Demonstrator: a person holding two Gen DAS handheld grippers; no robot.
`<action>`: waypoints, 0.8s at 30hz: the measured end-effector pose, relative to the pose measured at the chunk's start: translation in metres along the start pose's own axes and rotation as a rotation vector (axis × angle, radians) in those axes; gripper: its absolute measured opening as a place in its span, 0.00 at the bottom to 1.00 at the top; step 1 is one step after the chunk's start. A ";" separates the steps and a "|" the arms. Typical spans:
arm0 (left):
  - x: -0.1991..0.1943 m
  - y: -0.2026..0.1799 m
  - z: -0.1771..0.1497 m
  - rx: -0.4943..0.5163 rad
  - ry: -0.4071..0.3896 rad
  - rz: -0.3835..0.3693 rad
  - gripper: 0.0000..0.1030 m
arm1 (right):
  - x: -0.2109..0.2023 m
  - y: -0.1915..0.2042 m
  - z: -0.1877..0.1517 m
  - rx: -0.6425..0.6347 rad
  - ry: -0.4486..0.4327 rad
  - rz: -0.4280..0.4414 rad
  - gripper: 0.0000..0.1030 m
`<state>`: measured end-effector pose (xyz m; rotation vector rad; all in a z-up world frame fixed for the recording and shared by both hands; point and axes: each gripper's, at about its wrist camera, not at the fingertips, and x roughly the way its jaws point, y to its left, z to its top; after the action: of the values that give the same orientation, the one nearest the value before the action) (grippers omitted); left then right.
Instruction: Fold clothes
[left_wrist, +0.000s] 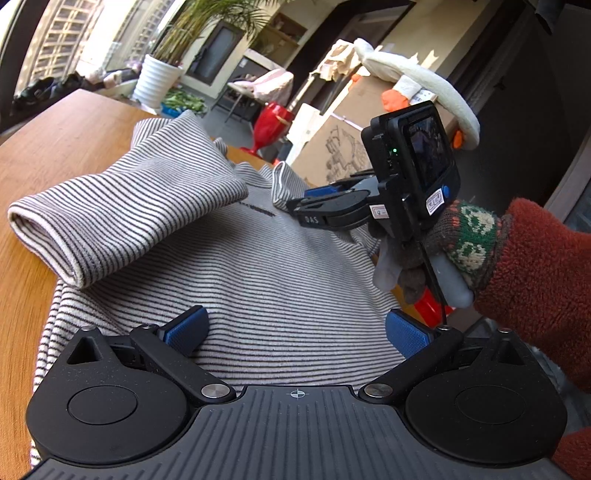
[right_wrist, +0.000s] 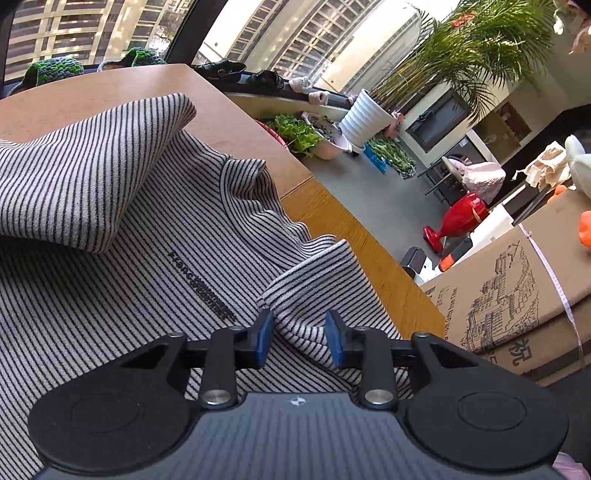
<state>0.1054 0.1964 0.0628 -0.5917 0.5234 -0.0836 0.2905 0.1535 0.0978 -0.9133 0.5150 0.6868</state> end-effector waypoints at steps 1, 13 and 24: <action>0.000 0.000 0.000 0.000 0.000 0.000 1.00 | -0.003 -0.009 0.000 0.036 -0.004 -0.009 0.07; 0.001 0.000 0.000 -0.002 0.000 -0.001 1.00 | -0.142 -0.152 0.052 0.526 -0.377 -0.037 0.00; 0.000 0.000 0.000 -0.003 -0.001 -0.003 1.00 | -0.053 -0.026 0.009 -0.136 -0.047 -0.074 0.33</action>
<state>0.1054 0.1969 0.0629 -0.5959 0.5221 -0.0849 0.2749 0.1334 0.1514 -1.0362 0.3949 0.6804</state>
